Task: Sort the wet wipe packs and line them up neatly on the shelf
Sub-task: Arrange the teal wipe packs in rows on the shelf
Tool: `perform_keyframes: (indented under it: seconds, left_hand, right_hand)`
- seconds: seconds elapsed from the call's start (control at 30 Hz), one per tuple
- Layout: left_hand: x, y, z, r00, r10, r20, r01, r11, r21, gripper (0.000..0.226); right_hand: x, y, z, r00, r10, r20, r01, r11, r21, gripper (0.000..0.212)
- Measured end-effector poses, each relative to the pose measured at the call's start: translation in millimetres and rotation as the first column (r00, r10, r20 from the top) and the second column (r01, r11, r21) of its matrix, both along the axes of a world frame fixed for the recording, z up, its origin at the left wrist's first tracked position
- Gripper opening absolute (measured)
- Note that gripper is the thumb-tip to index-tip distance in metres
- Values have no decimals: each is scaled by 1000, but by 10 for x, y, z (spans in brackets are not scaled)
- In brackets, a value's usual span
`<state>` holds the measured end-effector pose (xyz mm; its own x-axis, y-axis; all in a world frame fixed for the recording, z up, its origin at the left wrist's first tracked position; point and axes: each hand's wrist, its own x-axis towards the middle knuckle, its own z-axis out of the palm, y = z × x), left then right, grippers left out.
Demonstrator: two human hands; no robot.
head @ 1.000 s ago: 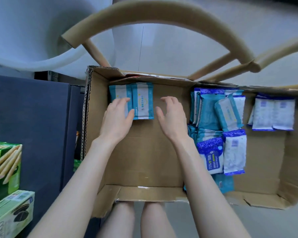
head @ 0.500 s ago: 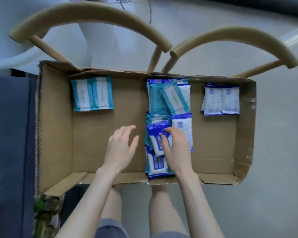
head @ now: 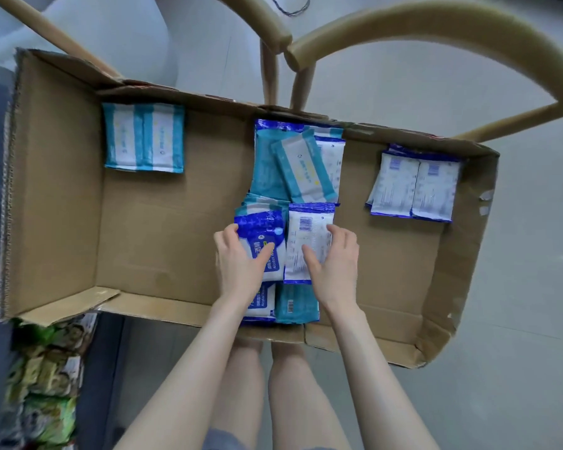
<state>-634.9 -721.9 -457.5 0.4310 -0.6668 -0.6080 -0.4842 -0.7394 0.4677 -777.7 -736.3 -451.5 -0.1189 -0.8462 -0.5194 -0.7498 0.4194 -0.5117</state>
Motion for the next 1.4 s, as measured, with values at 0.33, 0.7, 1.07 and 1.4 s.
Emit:
perform_keyframes:
  seconds: [0.33,0.7,1.07,1.4]
  left_hand:
    - [-56,-20,-150,976,216,-7,-216,976,9,51]
    - [109,125,-180,962,213,-168,-228,971,-73,28]
    - [57,61,-247,936,226,-269,-257,963,-84,41]
    - [243,121,-191,832,192,-520,-183,981,69,31]
  right_hand:
    - [-39,-100,-328,974,-216,70,202,966,161,65]
    - [-178,99,-209,686,-570,452,471,822,321,33]
    - [-121,153,-262,642,-588,492,459,809,367,31]
    - [-81,190,-243,644,-565,515,423,825,376,32]
